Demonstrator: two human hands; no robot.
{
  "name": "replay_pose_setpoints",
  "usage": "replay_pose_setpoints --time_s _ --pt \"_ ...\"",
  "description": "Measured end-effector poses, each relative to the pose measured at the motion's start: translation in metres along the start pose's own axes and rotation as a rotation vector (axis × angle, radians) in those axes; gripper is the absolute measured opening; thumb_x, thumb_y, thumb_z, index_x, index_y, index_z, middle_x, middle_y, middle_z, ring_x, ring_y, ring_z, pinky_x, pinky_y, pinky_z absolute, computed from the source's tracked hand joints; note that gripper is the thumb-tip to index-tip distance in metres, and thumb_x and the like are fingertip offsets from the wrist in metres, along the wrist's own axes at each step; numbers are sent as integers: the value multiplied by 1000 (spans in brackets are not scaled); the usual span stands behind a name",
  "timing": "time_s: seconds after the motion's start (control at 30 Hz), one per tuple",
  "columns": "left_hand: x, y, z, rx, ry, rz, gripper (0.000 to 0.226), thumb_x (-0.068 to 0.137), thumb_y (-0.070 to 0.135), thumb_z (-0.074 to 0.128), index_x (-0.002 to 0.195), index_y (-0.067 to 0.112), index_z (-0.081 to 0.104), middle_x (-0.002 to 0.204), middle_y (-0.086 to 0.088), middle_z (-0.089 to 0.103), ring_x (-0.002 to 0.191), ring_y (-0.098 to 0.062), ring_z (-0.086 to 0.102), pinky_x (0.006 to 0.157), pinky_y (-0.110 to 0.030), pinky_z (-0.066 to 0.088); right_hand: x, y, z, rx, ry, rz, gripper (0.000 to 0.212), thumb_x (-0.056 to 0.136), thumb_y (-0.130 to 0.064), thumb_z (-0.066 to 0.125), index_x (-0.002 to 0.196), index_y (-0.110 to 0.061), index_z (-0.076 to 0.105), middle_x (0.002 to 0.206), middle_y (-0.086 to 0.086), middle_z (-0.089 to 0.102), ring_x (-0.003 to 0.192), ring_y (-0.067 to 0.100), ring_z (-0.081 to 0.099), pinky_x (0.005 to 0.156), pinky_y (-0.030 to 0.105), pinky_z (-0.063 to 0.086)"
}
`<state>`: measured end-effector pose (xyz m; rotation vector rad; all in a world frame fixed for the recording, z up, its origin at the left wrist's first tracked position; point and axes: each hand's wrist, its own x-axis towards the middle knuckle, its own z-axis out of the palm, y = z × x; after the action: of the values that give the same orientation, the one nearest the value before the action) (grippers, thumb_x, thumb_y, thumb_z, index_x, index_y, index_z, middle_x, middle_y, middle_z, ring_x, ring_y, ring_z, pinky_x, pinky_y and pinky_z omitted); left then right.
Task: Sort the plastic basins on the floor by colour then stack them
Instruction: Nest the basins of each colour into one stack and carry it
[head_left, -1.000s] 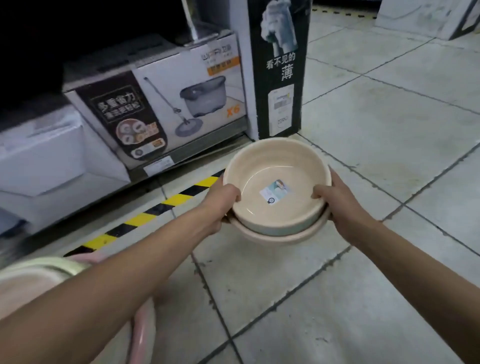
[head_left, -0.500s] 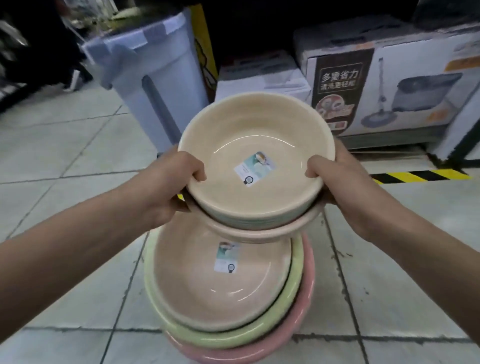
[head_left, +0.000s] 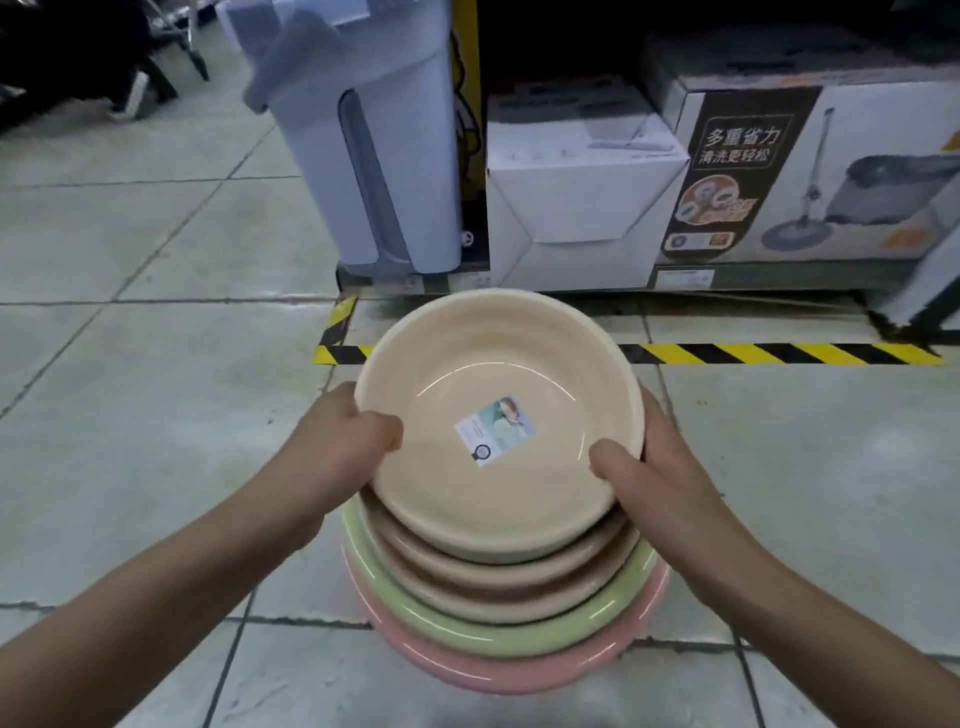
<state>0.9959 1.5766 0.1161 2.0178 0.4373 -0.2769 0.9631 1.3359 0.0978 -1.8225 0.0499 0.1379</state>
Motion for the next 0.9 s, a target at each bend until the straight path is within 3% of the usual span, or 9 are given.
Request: replay_pose_setpoints --time_s 0.07,0.13,0.2,0.33,0.47,0.6,0.77,0.83,0.9 --pt "3 -7 0 40 18 20 52 54 25 51 104 16 63 96 -5 68 85 -24 63 67 -32 47 -4 3 7 -26 27 16 61 72 -29 49 123 -63 45 109 -39 59 106 -13 55 87 20 47" --pt "9 -12 1 54 41 23 53 54 27 52 105 20 63 99 -3 68 91 -26 64 73 -37 53 -6 1 12 -62 56 16 56 73 -29 50 111 -69 43 103 -45 56 100 -20 52 77 5 43" --pt "17 -15 3 74 51 38 50 54 29 52 101 20 65 102 -7 66 90 -28 65 72 -39 54 -8 -1 14 -134 90 30 55 75 -28 54 102 -73 38 100 -47 53 98 -22 50 70 4 42" --pt "28 -22 8 104 56 42 40 51 31 52 86 17 63 103 -19 63 90 -37 63 72 -43 54 -8 6 20 -319 128 66 63 68 -38 53 125 -61 37 110 -27 57 111 5 52 92 34 47" --pt "28 -27 9 136 98 67 18 53 33 51 68 25 56 102 -19 57 91 -43 61 79 -50 54 -5 13 21 -503 151 113 86 61 -56 43 144 -38 31 121 -12 55 122 20 43 113 48 27" --pt "22 -23 10 173 84 31 20 59 33 48 77 27 54 115 0 35 106 -34 54 95 -47 49 -6 16 17 -528 135 124 77 66 -52 44 142 -41 34 125 -27 37 145 13 17 118 48 20" --pt "26 -17 11 210 41 -12 55 55 28 47 107 19 61 153 1 27 136 -33 35 106 -50 39 0 31 22 -413 136 153 90 60 -54 41 146 -29 32 145 -6 41 141 19 31 111 55 34" --pt "28 -17 13 94 8 -38 57 59 23 50 116 17 58 146 -8 40 121 -31 50 88 -42 49 2 35 24 -347 171 155 90 59 -53 42 146 -30 31 146 -4 41 140 21 34 111 55 34" --pt "29 -20 16 -18 -26 -26 41 75 8 54 114 18 55 107 -6 60 86 -19 59 62 -29 44 3 37 24 -311 180 147 89 58 -52 42 145 -31 32 146 -4 41 141 22 34 112 54 34"
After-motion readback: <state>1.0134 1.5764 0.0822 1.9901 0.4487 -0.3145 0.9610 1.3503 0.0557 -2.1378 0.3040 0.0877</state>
